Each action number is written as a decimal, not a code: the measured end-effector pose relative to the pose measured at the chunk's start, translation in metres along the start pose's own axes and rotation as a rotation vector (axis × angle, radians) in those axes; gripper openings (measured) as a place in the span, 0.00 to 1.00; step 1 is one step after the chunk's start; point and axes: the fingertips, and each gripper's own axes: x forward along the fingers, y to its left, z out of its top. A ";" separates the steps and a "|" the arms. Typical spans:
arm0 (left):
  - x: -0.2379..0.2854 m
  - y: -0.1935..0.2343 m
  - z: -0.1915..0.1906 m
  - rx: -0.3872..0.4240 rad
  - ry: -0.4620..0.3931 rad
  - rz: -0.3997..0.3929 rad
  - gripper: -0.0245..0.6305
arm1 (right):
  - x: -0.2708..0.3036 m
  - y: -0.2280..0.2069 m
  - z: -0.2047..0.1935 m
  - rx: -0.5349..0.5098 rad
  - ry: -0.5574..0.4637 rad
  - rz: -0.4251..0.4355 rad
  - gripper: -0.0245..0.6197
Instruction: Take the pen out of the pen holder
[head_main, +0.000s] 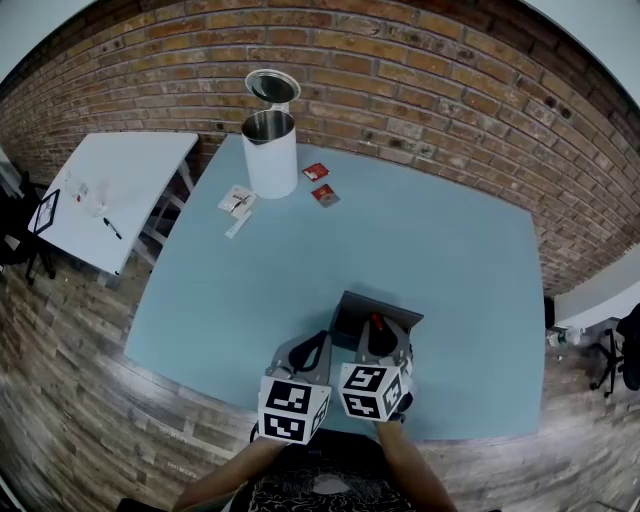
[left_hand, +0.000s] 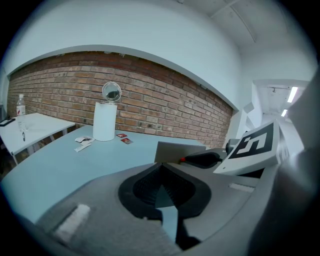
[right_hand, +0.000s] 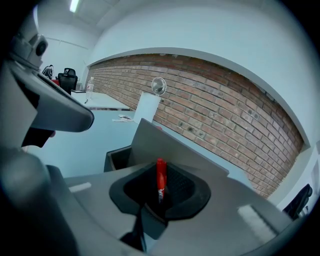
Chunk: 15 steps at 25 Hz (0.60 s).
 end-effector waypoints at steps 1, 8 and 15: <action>0.000 0.000 0.000 -0.001 0.000 0.001 0.02 | -0.001 0.000 0.000 -0.001 -0.002 0.004 0.13; -0.004 -0.006 -0.005 -0.002 -0.002 0.007 0.02 | -0.015 -0.003 0.007 0.021 -0.064 0.021 0.13; -0.017 -0.016 -0.011 -0.004 -0.010 0.017 0.02 | -0.038 -0.011 0.027 0.054 -0.178 0.024 0.13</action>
